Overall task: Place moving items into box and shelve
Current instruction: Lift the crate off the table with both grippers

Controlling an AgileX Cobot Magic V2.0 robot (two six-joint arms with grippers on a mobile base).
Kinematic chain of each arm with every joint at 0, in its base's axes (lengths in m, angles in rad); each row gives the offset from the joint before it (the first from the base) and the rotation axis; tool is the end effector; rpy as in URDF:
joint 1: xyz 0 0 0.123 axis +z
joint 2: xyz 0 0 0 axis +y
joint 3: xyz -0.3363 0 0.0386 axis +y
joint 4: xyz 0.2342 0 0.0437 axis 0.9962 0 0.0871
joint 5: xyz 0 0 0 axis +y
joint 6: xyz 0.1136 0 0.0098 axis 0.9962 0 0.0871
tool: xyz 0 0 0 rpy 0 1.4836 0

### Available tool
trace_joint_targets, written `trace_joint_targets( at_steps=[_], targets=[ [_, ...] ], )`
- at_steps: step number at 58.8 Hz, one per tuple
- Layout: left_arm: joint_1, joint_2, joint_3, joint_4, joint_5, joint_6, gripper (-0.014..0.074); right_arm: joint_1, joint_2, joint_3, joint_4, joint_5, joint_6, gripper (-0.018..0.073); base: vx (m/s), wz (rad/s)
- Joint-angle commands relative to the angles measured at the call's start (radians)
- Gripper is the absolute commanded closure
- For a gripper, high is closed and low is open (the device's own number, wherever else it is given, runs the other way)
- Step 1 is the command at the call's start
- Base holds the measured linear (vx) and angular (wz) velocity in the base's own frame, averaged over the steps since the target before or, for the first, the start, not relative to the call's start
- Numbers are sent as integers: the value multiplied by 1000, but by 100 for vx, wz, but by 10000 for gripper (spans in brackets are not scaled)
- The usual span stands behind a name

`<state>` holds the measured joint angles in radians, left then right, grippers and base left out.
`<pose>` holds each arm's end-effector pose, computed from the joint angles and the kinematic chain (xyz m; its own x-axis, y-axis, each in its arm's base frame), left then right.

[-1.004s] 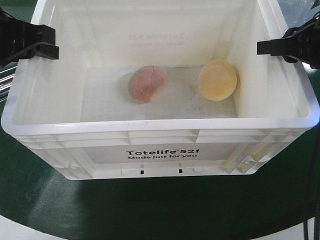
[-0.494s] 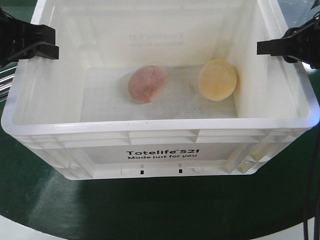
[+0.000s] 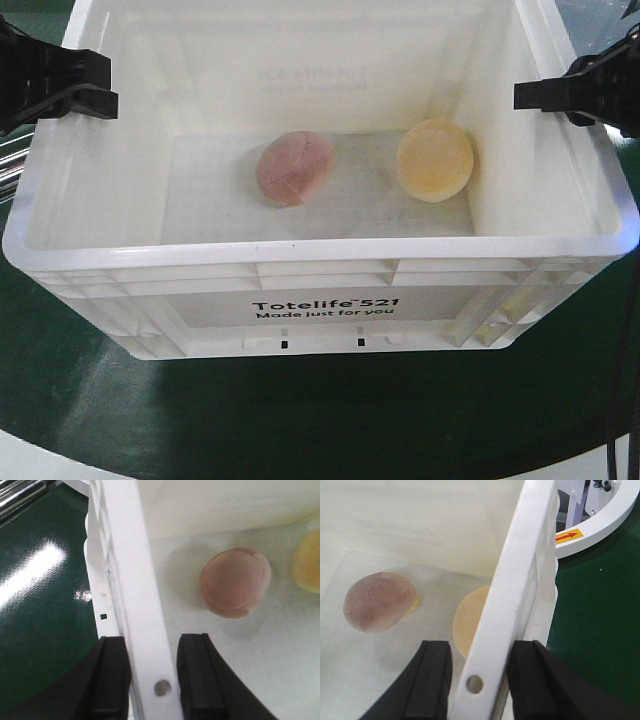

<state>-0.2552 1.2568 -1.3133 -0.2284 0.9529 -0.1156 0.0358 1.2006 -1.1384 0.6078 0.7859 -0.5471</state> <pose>0.2293 -0.0816 0.4314 -0.7626 -0.0518 -0.6448 0.1906 0.9346 -0.3005 0.2311 0.0544 0.4153 -0.5809 -0.1032 -0.8074 -0.4049 0.8971 0.1766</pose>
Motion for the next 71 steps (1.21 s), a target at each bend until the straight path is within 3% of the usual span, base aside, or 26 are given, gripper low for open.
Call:
trace_joint_targets(
  at_steps=[1, 71],
  targets=[
    [-4, -36, -51, -68, -141, 10, 603, 4, -41, -49, 99, -45, -44, 565, 0, 0],
    [-4, -36, -51, -68, -142, 10, 603, 4, -41, -49, 100, -46, -44, 565, -7, 0]
  ],
)
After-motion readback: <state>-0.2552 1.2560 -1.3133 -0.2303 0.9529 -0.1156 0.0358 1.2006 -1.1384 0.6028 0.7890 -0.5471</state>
